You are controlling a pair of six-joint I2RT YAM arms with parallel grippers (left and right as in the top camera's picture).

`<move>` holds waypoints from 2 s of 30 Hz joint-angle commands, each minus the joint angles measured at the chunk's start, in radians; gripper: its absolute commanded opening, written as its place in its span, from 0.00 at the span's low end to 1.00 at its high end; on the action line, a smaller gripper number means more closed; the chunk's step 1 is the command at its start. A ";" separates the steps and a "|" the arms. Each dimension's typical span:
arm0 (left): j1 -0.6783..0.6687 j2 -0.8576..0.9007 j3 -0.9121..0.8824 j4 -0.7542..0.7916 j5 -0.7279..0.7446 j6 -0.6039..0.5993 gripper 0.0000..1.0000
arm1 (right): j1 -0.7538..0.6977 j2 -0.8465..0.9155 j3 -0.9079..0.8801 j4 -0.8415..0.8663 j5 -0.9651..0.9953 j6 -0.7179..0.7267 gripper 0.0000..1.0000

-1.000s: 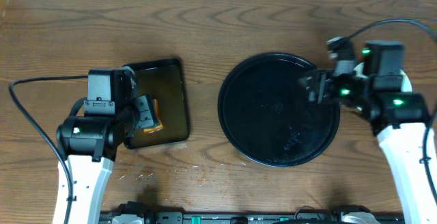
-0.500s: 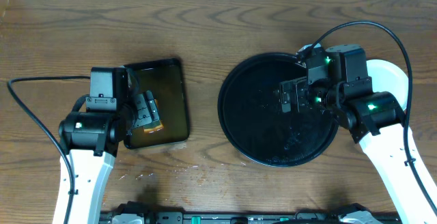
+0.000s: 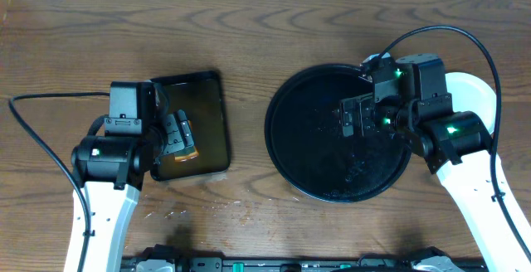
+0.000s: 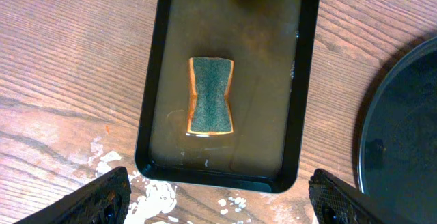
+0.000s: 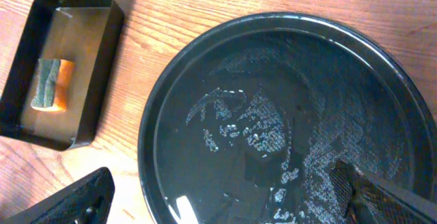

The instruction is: Clean dirty plates on tray and stack at the side

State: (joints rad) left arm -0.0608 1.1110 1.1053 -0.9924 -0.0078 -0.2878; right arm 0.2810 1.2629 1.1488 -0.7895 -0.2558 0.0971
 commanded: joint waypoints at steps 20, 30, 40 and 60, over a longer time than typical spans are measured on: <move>-0.002 0.006 -0.002 -0.005 -0.023 -0.002 0.85 | -0.056 -1.108 -0.891 0.450 0.267 -0.095 0.99; -0.002 0.006 -0.002 -0.005 -0.023 -0.002 0.85 | -0.058 -1.258 -1.143 0.721 0.267 -0.095 0.99; -0.002 0.006 -0.002 -0.005 -0.023 -0.002 0.86 | -0.058 -1.258 -1.143 0.718 0.266 -0.095 0.99; -0.002 -0.054 -0.027 -0.005 -0.023 -0.002 0.86 | -0.058 -1.258 -1.143 0.718 0.267 -0.095 0.99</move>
State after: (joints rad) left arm -0.0608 1.1110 1.1034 -0.9943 -0.0147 -0.2882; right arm 0.2329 0.0120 0.0097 -0.0704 0.0006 0.0139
